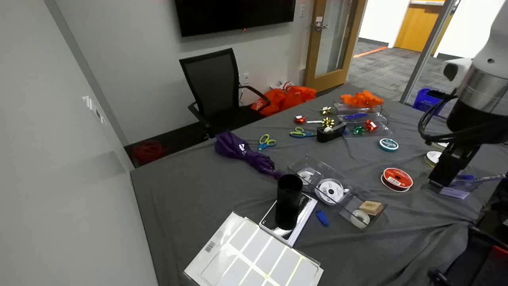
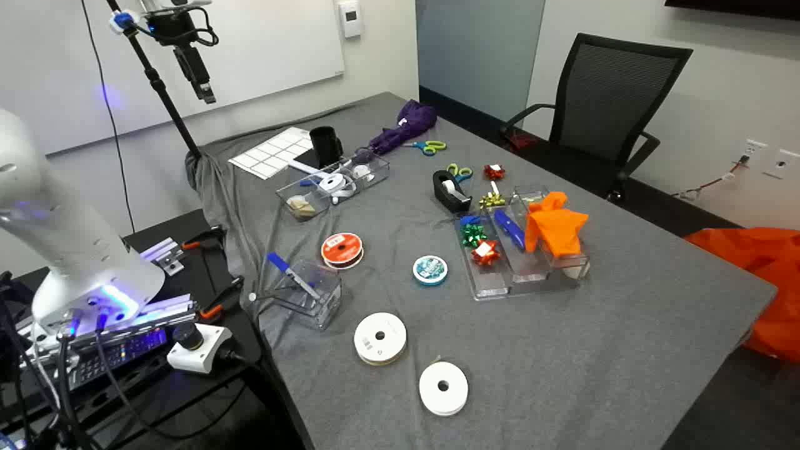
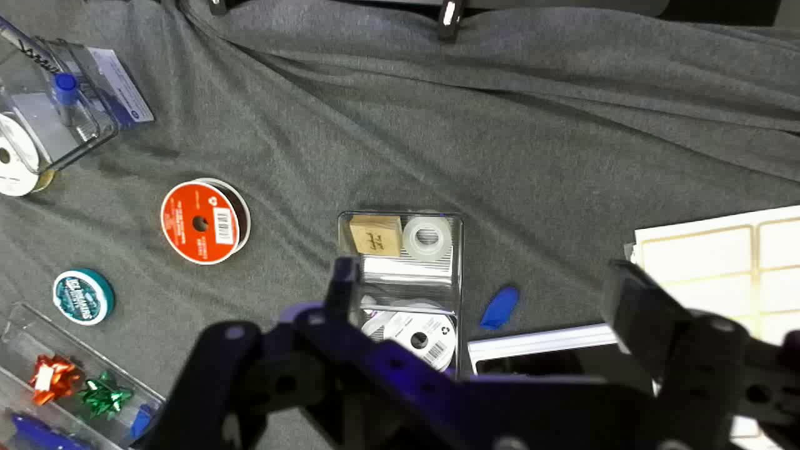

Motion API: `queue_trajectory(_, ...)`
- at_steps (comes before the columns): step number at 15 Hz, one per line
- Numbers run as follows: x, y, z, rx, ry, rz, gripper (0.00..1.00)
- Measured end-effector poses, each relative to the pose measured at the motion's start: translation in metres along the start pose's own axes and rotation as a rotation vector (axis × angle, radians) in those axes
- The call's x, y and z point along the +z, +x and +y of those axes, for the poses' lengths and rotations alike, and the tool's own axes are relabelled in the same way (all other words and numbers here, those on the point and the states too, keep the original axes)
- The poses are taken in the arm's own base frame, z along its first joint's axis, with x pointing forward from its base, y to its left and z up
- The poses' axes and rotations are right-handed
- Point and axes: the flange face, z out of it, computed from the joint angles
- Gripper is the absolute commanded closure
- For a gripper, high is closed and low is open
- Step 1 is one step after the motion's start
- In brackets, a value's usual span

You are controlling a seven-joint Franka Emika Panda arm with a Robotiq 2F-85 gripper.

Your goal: Remove the white object from the top segment of the clear case on the left and put it on the table

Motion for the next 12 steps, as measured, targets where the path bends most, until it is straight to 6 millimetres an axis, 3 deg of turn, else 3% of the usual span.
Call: queue_trajectory(12,0.0,0.0,0.0,0.0,0.0,0.0,0.0)
